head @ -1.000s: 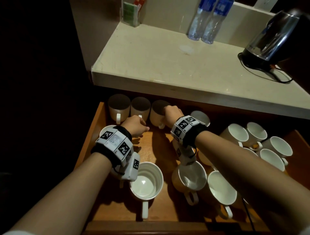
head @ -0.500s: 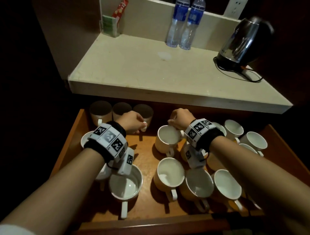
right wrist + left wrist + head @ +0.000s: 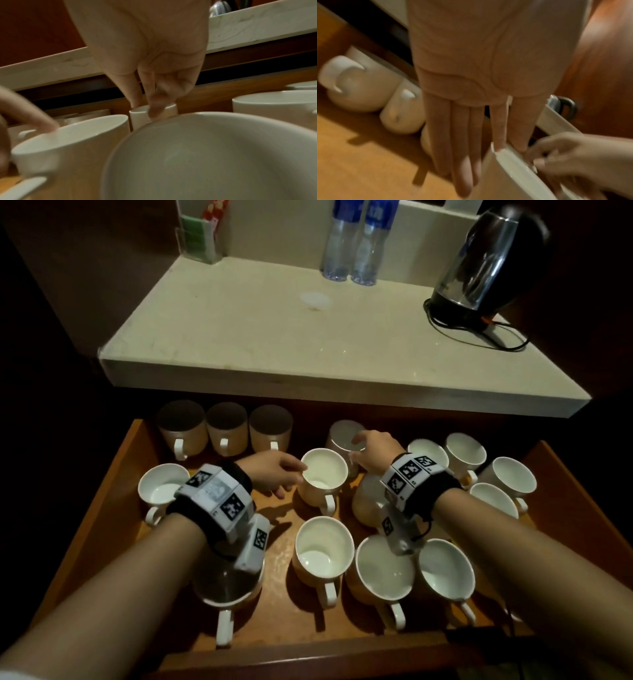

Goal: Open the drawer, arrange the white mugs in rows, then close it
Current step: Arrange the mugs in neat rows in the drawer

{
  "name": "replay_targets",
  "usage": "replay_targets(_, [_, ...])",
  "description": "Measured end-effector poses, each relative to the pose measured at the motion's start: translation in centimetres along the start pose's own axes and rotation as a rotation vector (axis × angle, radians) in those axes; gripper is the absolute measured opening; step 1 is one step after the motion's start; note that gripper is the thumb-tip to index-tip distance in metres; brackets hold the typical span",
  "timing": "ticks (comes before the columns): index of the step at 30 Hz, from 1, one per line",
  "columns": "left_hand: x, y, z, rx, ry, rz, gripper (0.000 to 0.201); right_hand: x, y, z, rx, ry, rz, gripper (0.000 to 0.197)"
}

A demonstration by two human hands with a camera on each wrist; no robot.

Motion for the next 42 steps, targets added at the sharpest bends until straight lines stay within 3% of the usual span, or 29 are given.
replay_targets(4, [1.4,1.3,3.1,-0.160,0.093,0.023,0.041,1.3,0.2,0.2,-0.081,-0.019,0.087,0.033])
replay_targets(7, [2.8,2.7,4.5,-0.206,0.105,0.073,0.040,3.6,0.7,0.0,-0.099,-0.037,0.216,0.028])
replay_targets(15, [7.8,10.1,8.3,-0.422,0.176,0.186,0.038,12.1,2.5,-4.5,0.289,0.019,0.488,0.028])
replay_targets(23, [11.9,17.6,8.7,-0.597,0.203,0.319,0.035,17.5,5.2,-9.7,0.519,0.209,0.631,0.031])
replay_targets(31, [9.1,17.0,6.2,-0.565,0.235,0.265,0.038,16.4,6.4,-11.6,0.736,0.498,0.576,0.042])
replay_targets(34, [8.0,15.9,5.3,-0.520,0.229,0.240,0.040,15.1,7.2,-12.0,0.815,0.605,0.564,0.037])
replay_targets(36, [7.2,15.1,4.9,-0.494,0.228,0.225,0.040,14.3,7.2,-12.4,0.809,0.626,0.553,0.026])
replay_targets(42, [4.4,12.3,3.9,-0.415,0.237,0.176,0.037,12.8,6.6,-11.2,0.737,0.513,0.552,0.035])
Point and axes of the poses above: each hand's wrist, its own y-axis away from the middle knuckle, its own z-axis out of the back of the hand, x = y × z, the point moved 3 cm from there along -y, towards the middle knuckle, and after that the axes turned 13 degrees about -y, right-handed, at the moved point
